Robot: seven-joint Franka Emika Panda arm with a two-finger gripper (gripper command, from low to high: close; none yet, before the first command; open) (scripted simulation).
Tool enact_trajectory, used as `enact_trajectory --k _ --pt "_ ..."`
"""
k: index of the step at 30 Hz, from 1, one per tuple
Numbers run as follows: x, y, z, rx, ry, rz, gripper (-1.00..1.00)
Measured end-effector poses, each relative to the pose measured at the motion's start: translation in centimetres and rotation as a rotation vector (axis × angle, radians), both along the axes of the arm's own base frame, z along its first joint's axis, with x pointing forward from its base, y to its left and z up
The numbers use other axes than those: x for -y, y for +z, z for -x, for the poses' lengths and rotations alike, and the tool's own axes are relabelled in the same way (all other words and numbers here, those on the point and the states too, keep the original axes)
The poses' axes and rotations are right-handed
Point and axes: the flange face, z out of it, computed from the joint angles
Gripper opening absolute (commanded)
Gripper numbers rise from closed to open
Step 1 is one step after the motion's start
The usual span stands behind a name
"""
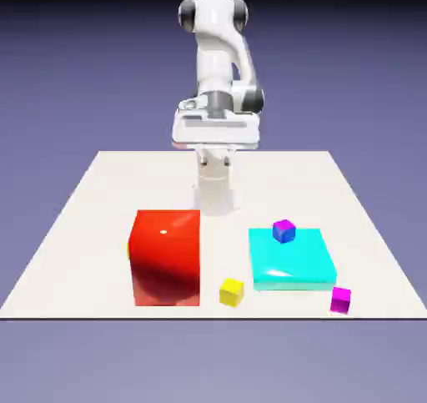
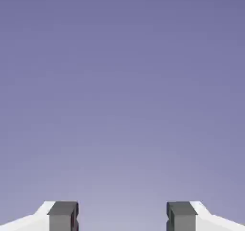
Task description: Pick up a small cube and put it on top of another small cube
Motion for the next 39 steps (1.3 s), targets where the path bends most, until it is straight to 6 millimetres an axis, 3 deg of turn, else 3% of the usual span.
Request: enact_trajectory --k 10,19,25,31,33,36,37,39 --pt "-8.7 -5.6 -8.1 -0.293 -0.056 -0.088 0.00" --pt "-17.9 -13.5 -12.6 -0.555 -0.143 -0.133 0.00" --pt "-24.2 -19.6 -13.7 -0.726 -0.224 -0.145 0.00" --pt "-30.2 -26.0 -13.4 -0.892 -0.325 -0.141 0.00" --pt "-30.7 -26.5 -13.3 -0.906 -0.335 -0.140 0.00" --pt "-30.9 -32.2 -12.8 -0.906 -0.335 -0.141 0.00" --pt "-30.9 -33.5 -12.6 -0.906 -0.335 -0.140 -1.00" --pt "-30.9 -33.5 -12.6 -0.906 -0.335 -0.140 -1.00"
